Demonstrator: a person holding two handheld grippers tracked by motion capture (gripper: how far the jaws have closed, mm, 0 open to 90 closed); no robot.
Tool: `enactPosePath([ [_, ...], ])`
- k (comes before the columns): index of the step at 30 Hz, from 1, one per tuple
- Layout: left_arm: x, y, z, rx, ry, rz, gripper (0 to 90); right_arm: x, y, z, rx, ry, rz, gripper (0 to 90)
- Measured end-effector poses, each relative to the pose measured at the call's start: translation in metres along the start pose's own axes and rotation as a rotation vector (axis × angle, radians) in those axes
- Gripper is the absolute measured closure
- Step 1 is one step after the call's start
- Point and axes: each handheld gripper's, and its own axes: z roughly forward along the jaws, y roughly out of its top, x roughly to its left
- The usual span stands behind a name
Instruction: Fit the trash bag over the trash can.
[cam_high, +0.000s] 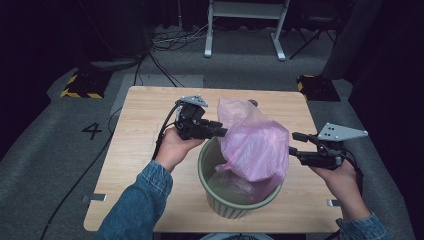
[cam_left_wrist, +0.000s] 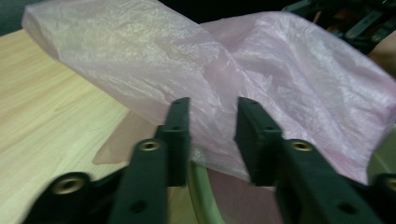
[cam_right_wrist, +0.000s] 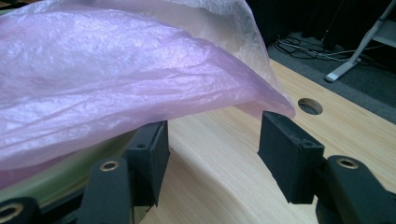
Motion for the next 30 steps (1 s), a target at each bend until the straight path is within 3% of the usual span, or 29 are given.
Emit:
enactPosePath([
  [5, -0.018, -0.002, -0.013, -0.068, 0.029, 0.092, 87.8, 0.006, 0.003, -0.003, -0.007, -0.001, -0.012, 43.5],
  [10, -0.040, -0.007, -0.033, -0.128, 0.027, 0.163, 89.5, 0.026, 0.003, -0.011, -0.023, 0.010, -0.070, 43.9],
  [14, -0.055, -0.011, -0.044, -0.145, 0.018, 0.200, 89.6, 0.047, 0.005, -0.013, -0.028, 0.038, -0.135, 44.1],
  [17, -0.062, -0.020, -0.048, -0.134, -0.005, 0.212, 89.5, 0.060, 0.003, -0.014, -0.022, 0.058, -0.154, 44.0],
  [21, -0.065, -0.034, -0.043, -0.082, -0.007, 0.214, 89.5, 0.069, -0.002, -0.016, -0.010, 0.077, -0.166, 44.0],
  [25, -0.063, -0.044, -0.034, -0.034, -0.001, 0.208, 89.5, 0.065, -0.002, -0.022, -0.016, 0.064, -0.149, 44.1],
  [30, -0.063, -0.050, -0.028, -0.019, -0.008, 0.209, 89.4, 0.052, 0.004, -0.034, -0.049, 0.044, -0.106, 44.4],
])
